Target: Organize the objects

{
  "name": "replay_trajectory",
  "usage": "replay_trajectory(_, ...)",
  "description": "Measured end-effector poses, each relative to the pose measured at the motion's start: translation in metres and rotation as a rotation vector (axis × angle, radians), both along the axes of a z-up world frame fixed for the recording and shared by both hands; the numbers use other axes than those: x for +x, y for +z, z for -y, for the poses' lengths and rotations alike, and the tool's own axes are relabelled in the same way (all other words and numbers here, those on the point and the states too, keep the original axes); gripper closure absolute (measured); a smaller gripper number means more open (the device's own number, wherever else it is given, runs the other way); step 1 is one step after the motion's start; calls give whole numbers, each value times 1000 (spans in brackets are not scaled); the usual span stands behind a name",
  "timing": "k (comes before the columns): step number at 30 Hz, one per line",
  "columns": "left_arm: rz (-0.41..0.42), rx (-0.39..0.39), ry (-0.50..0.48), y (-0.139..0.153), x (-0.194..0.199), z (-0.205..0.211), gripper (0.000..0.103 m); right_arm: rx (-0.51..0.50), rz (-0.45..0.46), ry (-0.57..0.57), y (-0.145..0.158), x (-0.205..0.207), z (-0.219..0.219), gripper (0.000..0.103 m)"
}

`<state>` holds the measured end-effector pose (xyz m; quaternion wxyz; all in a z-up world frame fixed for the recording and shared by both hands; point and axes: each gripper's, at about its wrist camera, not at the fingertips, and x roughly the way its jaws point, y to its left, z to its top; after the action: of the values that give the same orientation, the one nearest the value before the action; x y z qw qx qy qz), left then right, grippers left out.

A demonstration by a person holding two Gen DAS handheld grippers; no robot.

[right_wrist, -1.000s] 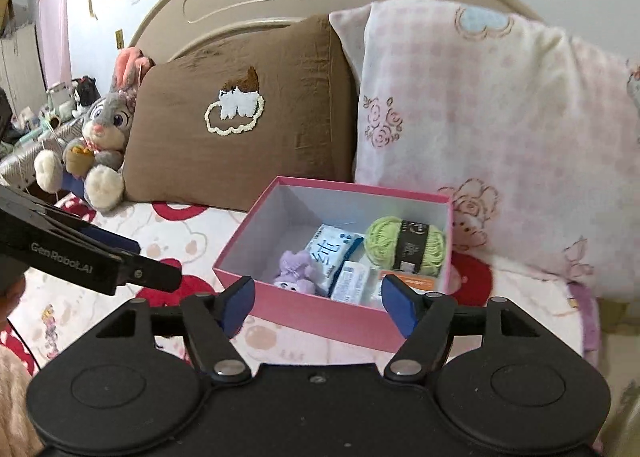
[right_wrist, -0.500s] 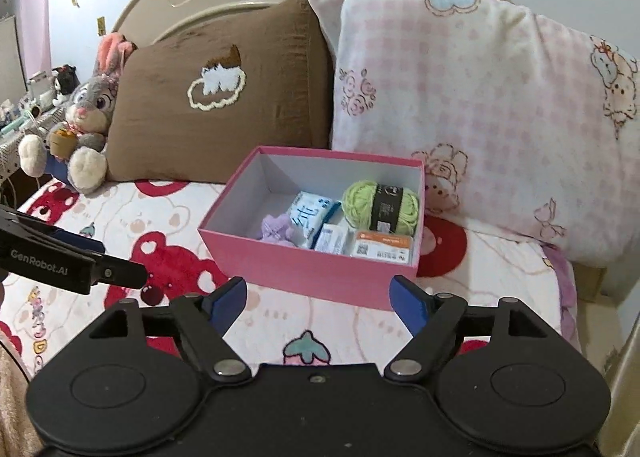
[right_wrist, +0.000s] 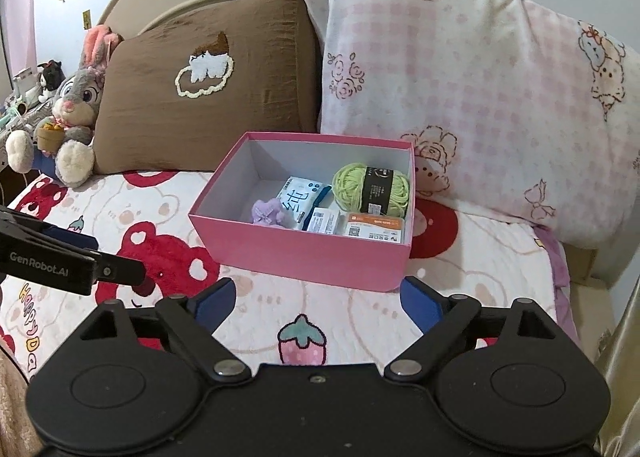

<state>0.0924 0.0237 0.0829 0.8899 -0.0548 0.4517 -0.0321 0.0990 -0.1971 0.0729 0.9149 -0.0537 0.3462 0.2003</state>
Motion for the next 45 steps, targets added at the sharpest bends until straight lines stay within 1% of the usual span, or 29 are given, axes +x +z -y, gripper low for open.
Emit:
replay_trajectory(3,11,11,11,2,-2,0,16,-5,-11,-12,-1,1,0,6)
replay_trajectory(5,20,17,24,2,-2,0,9,-10,-30,-21,-3,2,0,5)
replay_trajectory(8,25,29,32,3,-2,-1,5,-25,-35,-32,-4,3,0,4)
replay_trajectory(14,19,84,16,1,-3,7,5,-28,-49,-43,-5,3,2,3)
replay_trajectory(17,10,74,15,1,-2,9,4,-36,-43,-43,-5,2,3,3)
replay_trajectory(20,-10,59,30,0,-1,7,0,-44,-37,-46,-4,1,2,3)
replay_trajectory(26,-76,29,69,-4,3,2,0,-55,-30,-52,-4,-1,2,3)
replay_trajectory(30,-91,25,93,-5,3,-2,0,-59,-31,-53,-3,-1,1,3)
replay_trajectory(37,-114,56,98,-7,6,0,0,-63,-31,-64,-3,-2,0,3)
replay_trajectory(45,-119,66,81,-7,5,4,0,-66,-47,-87,-5,-1,1,3)
